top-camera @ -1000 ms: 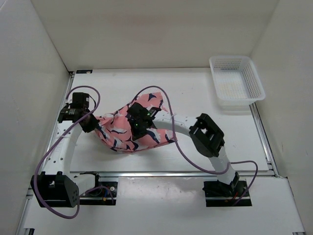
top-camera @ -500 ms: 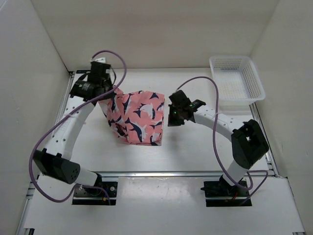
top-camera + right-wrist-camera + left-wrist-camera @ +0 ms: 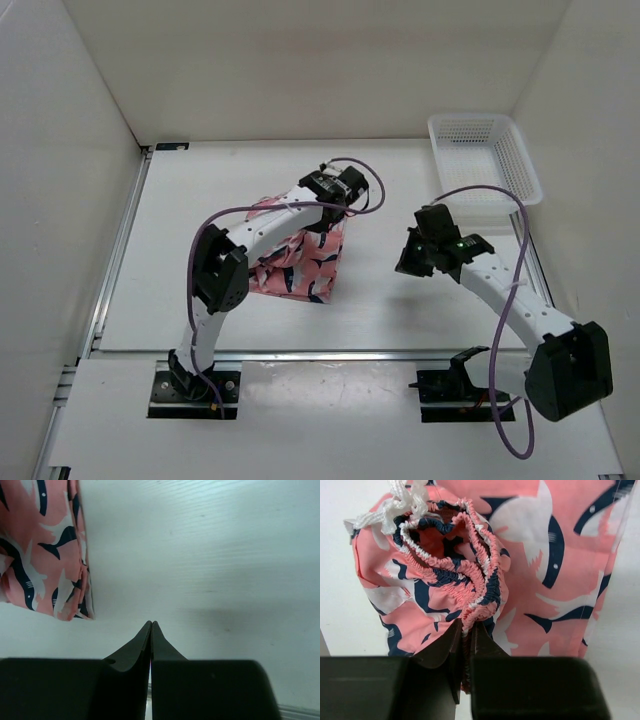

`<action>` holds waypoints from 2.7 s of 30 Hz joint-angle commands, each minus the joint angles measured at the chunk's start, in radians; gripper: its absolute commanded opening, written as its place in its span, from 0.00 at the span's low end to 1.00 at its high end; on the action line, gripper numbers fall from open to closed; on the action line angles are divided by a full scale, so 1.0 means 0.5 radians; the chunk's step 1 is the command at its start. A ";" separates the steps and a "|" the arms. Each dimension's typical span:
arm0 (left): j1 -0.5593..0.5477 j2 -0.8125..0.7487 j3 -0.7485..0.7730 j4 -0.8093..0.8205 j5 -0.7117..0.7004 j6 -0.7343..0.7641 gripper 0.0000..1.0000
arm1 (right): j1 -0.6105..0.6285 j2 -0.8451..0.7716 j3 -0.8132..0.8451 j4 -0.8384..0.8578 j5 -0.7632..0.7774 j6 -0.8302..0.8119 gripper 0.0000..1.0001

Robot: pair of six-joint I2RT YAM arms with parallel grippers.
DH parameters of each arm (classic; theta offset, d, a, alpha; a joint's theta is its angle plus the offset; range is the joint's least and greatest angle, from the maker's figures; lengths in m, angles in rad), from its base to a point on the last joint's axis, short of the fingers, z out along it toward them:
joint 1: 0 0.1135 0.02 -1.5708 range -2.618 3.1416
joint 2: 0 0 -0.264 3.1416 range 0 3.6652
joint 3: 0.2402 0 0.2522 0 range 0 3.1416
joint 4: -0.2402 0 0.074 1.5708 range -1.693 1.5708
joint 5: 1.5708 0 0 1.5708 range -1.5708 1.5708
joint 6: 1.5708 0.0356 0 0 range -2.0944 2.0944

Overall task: Fold and stack the shorts
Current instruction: Fold the shorts

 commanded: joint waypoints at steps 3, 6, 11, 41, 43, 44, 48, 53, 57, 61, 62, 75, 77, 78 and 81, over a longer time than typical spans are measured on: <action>-0.034 -0.150 0.059 -0.101 -0.121 -0.092 0.11 | -0.155 -0.142 -0.079 -0.088 -0.093 -0.126 0.00; 0.018 -0.239 0.059 -0.132 0.011 -0.092 0.11 | -0.155 -0.121 -0.055 -0.067 -0.182 -0.176 0.00; 0.349 -0.567 -0.011 -0.156 0.373 -0.070 0.11 | 0.071 0.102 0.101 0.046 -0.247 -0.219 0.00; 1.592 -1.442 -1.358 0.341 1.450 0.200 0.11 | 0.502 0.713 -0.115 0.663 -0.489 0.787 0.86; 1.592 -1.442 -1.358 0.341 1.450 0.200 0.11 | 0.483 0.732 -0.177 0.880 -0.508 0.852 0.85; 1.592 -1.442 -1.358 0.341 1.450 0.200 0.11 | 0.483 0.771 -0.178 0.908 -0.532 0.882 0.84; 1.592 -1.460 -1.380 0.341 1.450 0.200 0.11 | 0.465 0.888 -0.205 1.022 -0.536 0.974 0.77; 1.610 -1.460 -1.398 0.359 1.432 0.200 0.11 | 0.465 0.907 -0.205 0.980 -0.349 1.011 0.57; 1.629 -1.460 -1.398 0.359 1.410 0.181 0.11 | 0.465 0.879 -0.205 0.832 -0.204 0.993 0.00; 1.672 -1.442 -1.398 0.310 1.261 0.157 0.11 | 0.465 0.763 -0.187 0.633 -0.008 0.935 0.00; 1.702 -1.424 -1.398 0.289 1.230 0.157 0.11 | 0.443 0.723 -0.187 0.596 0.032 0.898 0.00; 1.702 -1.497 -1.720 0.411 1.275 -0.193 0.11 | 0.235 0.474 -0.322 0.326 0.293 0.800 0.00; 1.684 -1.497 -1.772 0.430 1.275 -0.193 0.11 | 0.235 0.425 -0.322 0.304 0.330 0.763 0.00; 1.666 -1.497 -1.772 0.430 1.275 -0.211 0.11 | 0.235 0.425 -0.285 0.286 0.354 0.720 0.07; 1.623 -1.534 -1.772 0.430 1.275 -0.230 0.11 | 0.274 0.382 -0.084 0.158 0.406 0.481 0.89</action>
